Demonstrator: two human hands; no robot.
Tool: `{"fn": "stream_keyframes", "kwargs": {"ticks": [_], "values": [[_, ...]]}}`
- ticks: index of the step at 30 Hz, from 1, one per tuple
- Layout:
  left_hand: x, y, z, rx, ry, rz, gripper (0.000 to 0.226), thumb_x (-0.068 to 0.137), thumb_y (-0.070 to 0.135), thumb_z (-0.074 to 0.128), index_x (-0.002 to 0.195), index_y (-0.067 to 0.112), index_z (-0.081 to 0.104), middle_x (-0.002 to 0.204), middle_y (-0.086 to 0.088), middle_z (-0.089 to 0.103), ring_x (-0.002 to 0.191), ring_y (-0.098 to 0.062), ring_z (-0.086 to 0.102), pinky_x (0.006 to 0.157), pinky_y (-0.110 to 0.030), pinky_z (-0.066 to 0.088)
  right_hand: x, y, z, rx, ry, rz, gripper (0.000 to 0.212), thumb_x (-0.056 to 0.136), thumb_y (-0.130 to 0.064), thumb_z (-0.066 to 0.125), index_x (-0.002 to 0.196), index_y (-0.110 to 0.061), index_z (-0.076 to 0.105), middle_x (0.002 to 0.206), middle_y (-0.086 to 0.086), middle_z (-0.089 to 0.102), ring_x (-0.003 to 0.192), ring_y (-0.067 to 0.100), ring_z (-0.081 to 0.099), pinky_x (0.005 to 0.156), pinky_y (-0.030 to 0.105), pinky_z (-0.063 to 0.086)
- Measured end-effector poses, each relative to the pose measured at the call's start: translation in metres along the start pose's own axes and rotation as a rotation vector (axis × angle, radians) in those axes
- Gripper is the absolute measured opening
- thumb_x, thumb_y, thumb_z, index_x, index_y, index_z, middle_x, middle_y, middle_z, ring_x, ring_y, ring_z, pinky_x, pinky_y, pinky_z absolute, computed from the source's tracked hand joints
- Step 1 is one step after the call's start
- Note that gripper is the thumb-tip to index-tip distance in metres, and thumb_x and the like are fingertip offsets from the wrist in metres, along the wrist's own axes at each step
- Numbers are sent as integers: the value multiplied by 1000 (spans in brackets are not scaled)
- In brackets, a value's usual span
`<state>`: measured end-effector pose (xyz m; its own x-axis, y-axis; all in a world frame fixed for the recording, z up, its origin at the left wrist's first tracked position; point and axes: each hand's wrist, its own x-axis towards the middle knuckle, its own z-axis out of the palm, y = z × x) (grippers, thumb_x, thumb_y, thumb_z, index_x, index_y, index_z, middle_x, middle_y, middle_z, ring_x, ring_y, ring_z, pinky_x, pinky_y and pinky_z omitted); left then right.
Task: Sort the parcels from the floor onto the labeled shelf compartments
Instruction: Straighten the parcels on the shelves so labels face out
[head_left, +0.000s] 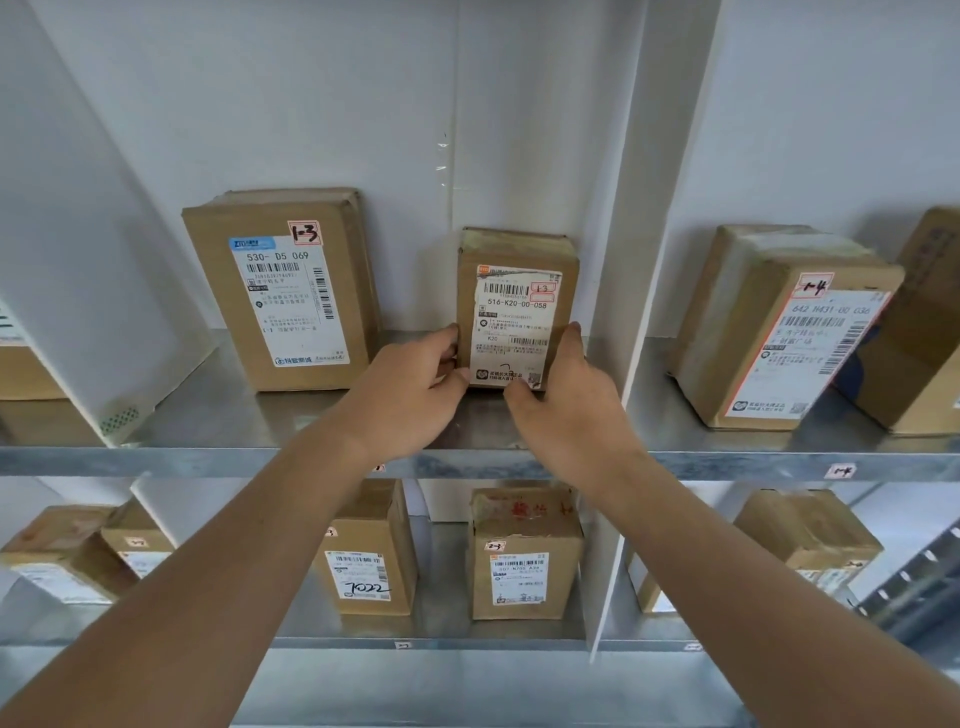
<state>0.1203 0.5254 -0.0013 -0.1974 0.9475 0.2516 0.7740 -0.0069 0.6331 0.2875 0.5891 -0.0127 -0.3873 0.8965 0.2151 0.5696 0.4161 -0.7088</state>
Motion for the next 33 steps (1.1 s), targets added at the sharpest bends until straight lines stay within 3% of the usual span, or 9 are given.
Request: {"fn": "stream_keyframes", "kwargs": {"ticks": [6, 12, 16, 19, 21, 26, 28, 31, 33], "values": [[-15, 6, -6, 101, 26, -111, 40, 106, 28, 56, 135, 0, 56, 136, -10, 66, 126, -25, 63, 104, -38, 49, -7, 0, -6, 52, -3, 9, 65, 100, -28, 57, 153, -5, 26, 142, 5, 61, 123, 28, 63, 99, 40, 57], [-60, 42, -13, 135, 54, -128, 52, 108, 37, 51, 155, 17, 45, 153, -3, 54, 141, -14, 50, 109, -23, 37, -37, -6, -22, 45, -37, -71, 38, 104, -30, 51, 139, -15, 46, 140, 1, 62, 123, 24, 61, 59, 2, 38], [-86, 74, -14, 131, 121, -88, 41, 109, 35, 48, 148, 23, 55, 131, 15, 61, 125, -5, 55, 79, -3, 33, -59, -12, -41, 44, -5, -202, 33, 107, -36, 44, 128, -20, 64, 125, -1, 71, 106, 21, 64, 68, 17, 42], [-101, 94, -16, 124, 131, -41, 43, 110, 37, 46, 151, 26, 52, 120, 27, 50, 108, 15, 45, 77, 12, 26, -77, -16, -56, 91, 40, -248, 37, 109, -40, 39, 117, -19, 69, 114, 1, 74, 100, 21, 66, 77, 29, 52], [-107, 103, -19, 133, 117, 8, 44, 110, 41, 44, 151, 27, 51, 130, 28, 54, 114, 13, 48, 84, 9, 29, -90, -20, -67, 103, 65, -267, 40, 110, -41, 37, 118, -19, 70, 111, 0, 75, 99, 22, 67, 82, 33, 52], [-115, 114, -20, 105, 69, 81, 55, 106, 57, 41, 156, 32, 45, 155, 10, 53, 140, -11, 51, 118, -35, 38, -123, -25, -100, 64, 161, -245, 42, 111, -36, 39, 109, -8, 71, 91, 1, 72, 83, 20, 65, 72, 32, 50], [-118, 120, -14, 84, 43, 96, 57, 106, 57, 40, 157, 32, 42, 158, 9, 49, 142, -12, 49, 119, -35, 37, -136, -23, -107, 44, 187, -224, 43, 111, -37, 39, 112, -5, 69, 93, 0, 71, 83, 20, 65, 74, 26, 53], [-122, 134, 1, 60, -15, 134, 58, 107, 54, 38, 160, 29, 38, 160, 8, 45, 145, -13, 45, 112, -26, 32, -153, -10, -117, -25, 182, -177, 43, 111, -38, 38, 105, -6, 66, 88, 7, 69, 81, 22, 65, 77, 39, 55], [-121, 146, 15, 31, -43, 145, 57, 108, 51, 38, 160, 28, 37, 161, 7, 44, 147, -13, 42, 108, -22, 27, -157, 4, -131, -65, 185, -137, 41, 111, -37, 39, 111, -7, 67, 101, 10, 72, 90, 23, 66, 78, 36, 52]]}}
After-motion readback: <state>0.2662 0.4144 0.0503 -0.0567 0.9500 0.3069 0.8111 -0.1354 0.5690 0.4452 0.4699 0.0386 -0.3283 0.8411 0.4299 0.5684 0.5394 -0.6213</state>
